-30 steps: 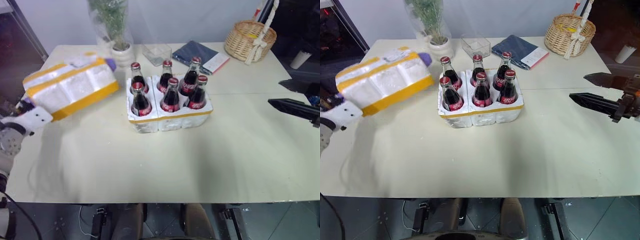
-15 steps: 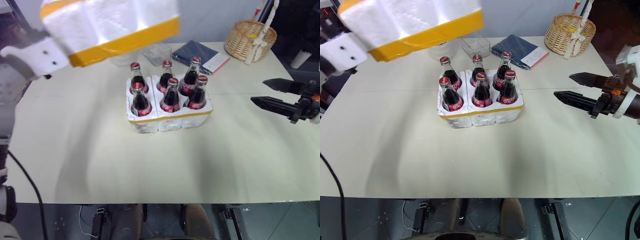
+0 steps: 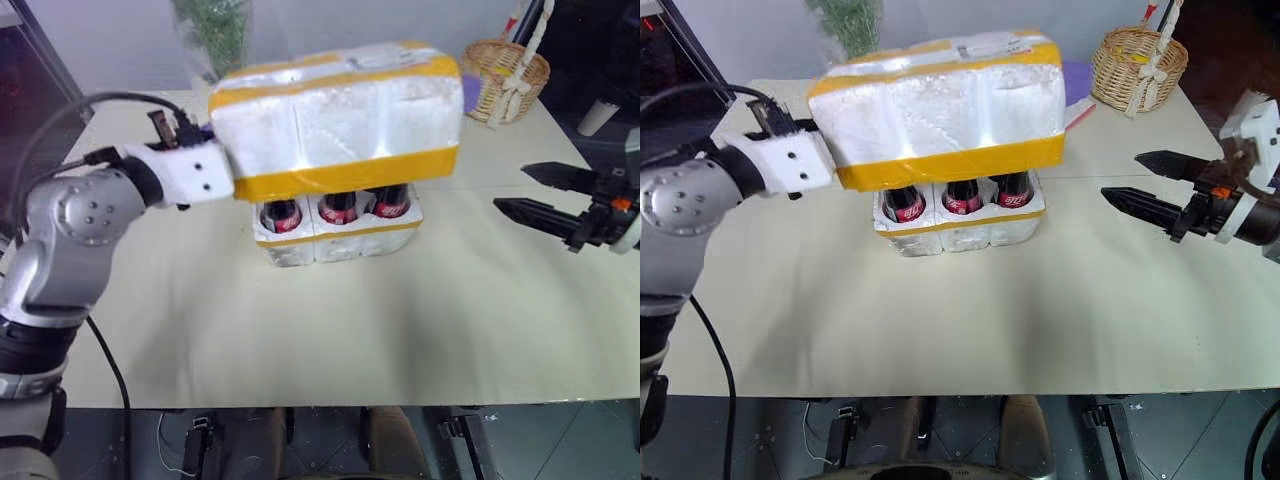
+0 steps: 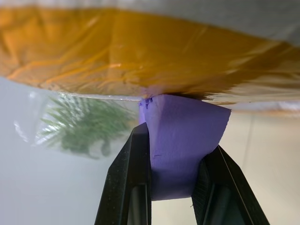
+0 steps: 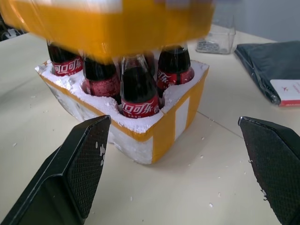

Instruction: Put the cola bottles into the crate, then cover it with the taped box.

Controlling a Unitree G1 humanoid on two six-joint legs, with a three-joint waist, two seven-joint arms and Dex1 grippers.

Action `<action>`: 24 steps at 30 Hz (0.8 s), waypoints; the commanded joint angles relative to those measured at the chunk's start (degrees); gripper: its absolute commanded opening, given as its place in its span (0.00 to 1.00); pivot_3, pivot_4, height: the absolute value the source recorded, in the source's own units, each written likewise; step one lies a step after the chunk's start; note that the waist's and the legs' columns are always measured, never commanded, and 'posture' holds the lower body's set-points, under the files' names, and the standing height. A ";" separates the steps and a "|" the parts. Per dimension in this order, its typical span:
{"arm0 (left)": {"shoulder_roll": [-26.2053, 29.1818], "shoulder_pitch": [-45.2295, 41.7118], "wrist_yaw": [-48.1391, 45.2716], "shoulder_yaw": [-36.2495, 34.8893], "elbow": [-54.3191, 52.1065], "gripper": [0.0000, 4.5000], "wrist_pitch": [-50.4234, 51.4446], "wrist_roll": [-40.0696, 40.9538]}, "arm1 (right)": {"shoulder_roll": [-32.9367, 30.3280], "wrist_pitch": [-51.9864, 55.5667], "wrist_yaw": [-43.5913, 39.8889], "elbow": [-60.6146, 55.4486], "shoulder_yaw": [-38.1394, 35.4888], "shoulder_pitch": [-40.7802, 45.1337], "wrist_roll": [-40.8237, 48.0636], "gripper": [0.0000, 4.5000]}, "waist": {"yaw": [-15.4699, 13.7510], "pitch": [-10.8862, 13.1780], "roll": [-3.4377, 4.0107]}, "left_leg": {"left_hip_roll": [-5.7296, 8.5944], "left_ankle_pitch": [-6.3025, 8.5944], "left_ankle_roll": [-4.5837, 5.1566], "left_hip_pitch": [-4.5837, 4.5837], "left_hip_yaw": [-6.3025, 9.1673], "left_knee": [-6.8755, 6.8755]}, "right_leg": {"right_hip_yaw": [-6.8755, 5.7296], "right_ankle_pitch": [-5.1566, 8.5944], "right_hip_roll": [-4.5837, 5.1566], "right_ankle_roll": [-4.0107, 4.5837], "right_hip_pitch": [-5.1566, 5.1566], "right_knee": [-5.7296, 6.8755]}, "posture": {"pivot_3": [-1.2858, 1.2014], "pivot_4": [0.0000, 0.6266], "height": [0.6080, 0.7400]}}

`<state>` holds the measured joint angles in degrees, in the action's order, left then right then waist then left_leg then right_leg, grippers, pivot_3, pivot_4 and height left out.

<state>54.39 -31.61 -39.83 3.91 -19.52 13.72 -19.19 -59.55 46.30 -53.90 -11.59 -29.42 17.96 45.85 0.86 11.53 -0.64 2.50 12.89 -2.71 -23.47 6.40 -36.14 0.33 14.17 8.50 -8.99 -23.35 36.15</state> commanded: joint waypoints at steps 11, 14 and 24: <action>-1.17 10.94 3.19 -7.28 -4.23 0.99 -10.04 -0.15 | 0.24 -1.35 -0.21 0.52 -1.61 0.86 1.02 1.00 | 0.29 0.00 0.01 | -0.01 0.00 0.00 0.01 0.01 0.04 | 0.01 0.00 0.00 0.00 -0.02 0.00 | 0.52 0.24 0.97; -2.39 16.66 -1.76 -13.96 -5.82 0.99 -10.34 11.84 | -0.19 -1.96 -1.26 1.33 -1.82 0.26 0.54 1.00 | 0.00 -0.01 0.01 | -0.02 0.00 0.00 0.01 0.03 0.02 | 0.00 0.00 0.00 0.01 -0.01 0.02 | 0.52 0.24 0.97; 10.80 18.48 -30.96 -37.74 6.47 0.99 38.16 70.16 | -4.08 -4.65 -9.83 5.22 -0.89 -1.01 -1.65 1.00 | -0.11 -0.01 0.05 | -0.18 0.00 0.01 0.06 0.13 -0.10 | -0.02 0.02 -0.23 0.03 0.11 0.00 | 0.52 0.24 0.97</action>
<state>63.37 -11.61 -67.71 -31.23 -15.60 48.45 46.35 -62.05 42.92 -61.61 -6.33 -29.46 16.39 43.97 0.75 11.52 -0.59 2.32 12.89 -2.71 -23.38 6.52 -36.26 0.32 14.19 8.26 -8.96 -23.21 36.15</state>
